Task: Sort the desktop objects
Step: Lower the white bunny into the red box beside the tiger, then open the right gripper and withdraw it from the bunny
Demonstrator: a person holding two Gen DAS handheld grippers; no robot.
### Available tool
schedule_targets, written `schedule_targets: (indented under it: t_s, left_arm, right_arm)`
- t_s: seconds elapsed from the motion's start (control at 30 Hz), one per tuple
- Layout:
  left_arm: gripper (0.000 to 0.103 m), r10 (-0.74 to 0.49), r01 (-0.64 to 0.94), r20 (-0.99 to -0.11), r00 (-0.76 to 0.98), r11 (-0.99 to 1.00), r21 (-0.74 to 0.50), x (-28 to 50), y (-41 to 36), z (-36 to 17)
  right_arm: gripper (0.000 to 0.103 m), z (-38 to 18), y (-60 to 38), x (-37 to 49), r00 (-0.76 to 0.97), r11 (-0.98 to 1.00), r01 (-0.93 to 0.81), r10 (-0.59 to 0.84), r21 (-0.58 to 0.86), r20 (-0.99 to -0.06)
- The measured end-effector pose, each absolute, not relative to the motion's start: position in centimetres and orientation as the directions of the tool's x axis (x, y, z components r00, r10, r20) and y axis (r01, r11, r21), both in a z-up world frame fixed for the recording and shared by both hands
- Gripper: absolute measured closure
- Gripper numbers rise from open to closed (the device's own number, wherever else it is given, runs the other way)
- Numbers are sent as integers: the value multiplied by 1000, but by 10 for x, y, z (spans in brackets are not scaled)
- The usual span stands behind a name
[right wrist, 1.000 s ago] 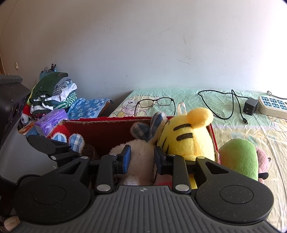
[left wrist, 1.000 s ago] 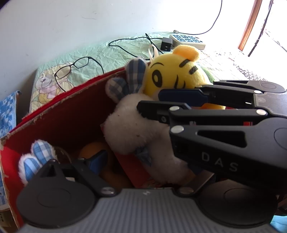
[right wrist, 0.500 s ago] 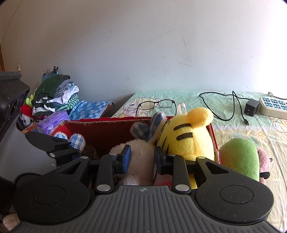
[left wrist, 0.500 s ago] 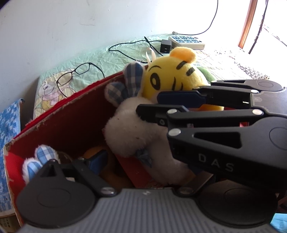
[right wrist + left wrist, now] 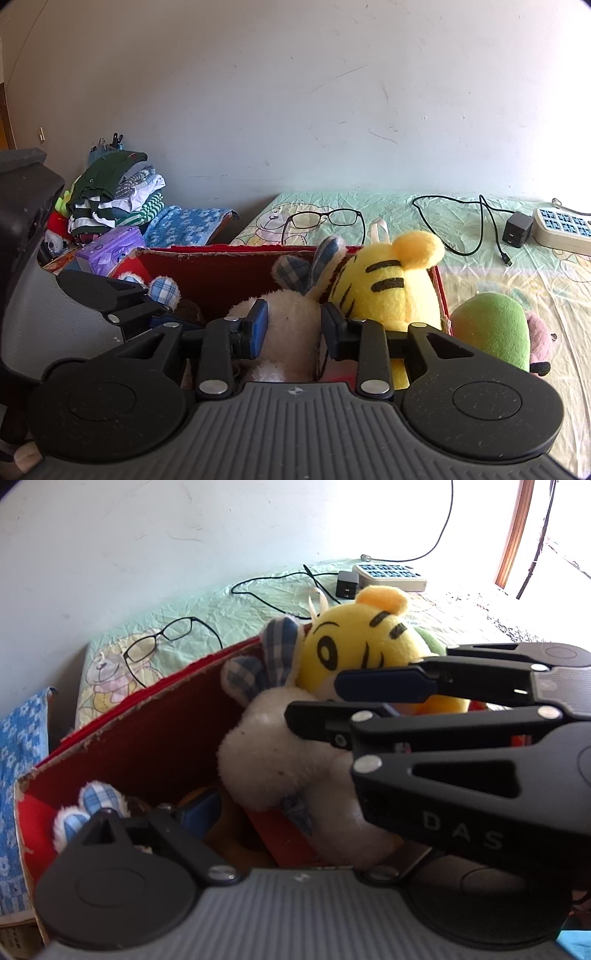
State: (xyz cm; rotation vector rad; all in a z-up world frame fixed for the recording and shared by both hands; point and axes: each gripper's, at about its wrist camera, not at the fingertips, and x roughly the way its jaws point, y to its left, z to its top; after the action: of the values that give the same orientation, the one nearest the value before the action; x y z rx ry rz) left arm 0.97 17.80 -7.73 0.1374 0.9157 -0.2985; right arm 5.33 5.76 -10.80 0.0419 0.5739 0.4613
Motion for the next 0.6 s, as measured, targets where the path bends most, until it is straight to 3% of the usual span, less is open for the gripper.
schedule_targets:
  t_s: [0.6]
  left_arm:
    - [3, -97, 181, -806, 584, 983, 14, 4, 179, -70]
  right_arm:
    - [57, -83, 36, 30, 788, 916, -297, 394, 269, -473]
